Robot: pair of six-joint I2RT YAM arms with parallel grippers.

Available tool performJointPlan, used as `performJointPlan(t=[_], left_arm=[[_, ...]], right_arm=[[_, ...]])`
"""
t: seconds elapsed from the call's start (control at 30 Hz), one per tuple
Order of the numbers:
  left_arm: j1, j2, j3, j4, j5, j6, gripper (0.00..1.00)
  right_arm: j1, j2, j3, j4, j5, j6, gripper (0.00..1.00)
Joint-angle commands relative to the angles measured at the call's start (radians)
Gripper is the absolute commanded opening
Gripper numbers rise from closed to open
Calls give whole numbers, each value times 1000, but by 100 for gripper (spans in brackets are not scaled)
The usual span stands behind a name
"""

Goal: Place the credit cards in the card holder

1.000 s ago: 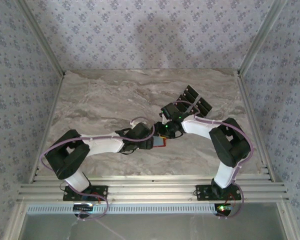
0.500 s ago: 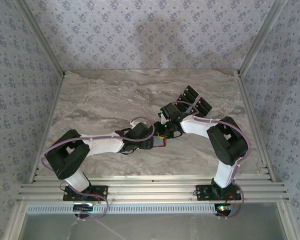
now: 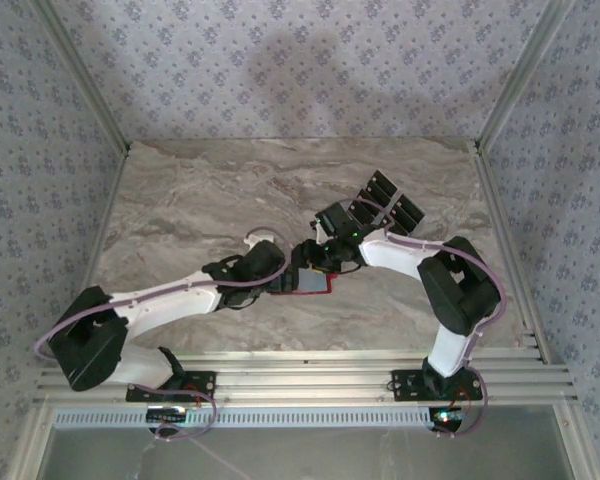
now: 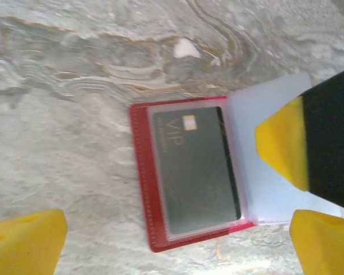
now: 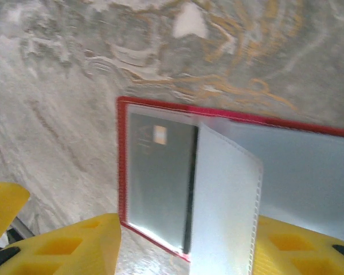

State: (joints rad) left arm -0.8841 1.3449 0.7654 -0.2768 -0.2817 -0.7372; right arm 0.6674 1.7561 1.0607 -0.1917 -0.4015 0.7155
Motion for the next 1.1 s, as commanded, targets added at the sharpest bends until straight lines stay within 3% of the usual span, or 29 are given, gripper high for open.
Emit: performJointPlan(t=[0.0,0.67,0.9,1.07], left_arm=[[38,-43,-3,-96,-85,-56,100],[161,-260,-121,-138,4,-41,99],[187,-281,-137,-143,32,-29,100],[191,-285,-121,-148,25,-38,100]], right_arm=[[42,-7,54,-64,13,10,55],[217,280,350,-146,164,75,55],[238,224,419,-227,181,30,55],[198,118,408,-294,162,-23,55]])
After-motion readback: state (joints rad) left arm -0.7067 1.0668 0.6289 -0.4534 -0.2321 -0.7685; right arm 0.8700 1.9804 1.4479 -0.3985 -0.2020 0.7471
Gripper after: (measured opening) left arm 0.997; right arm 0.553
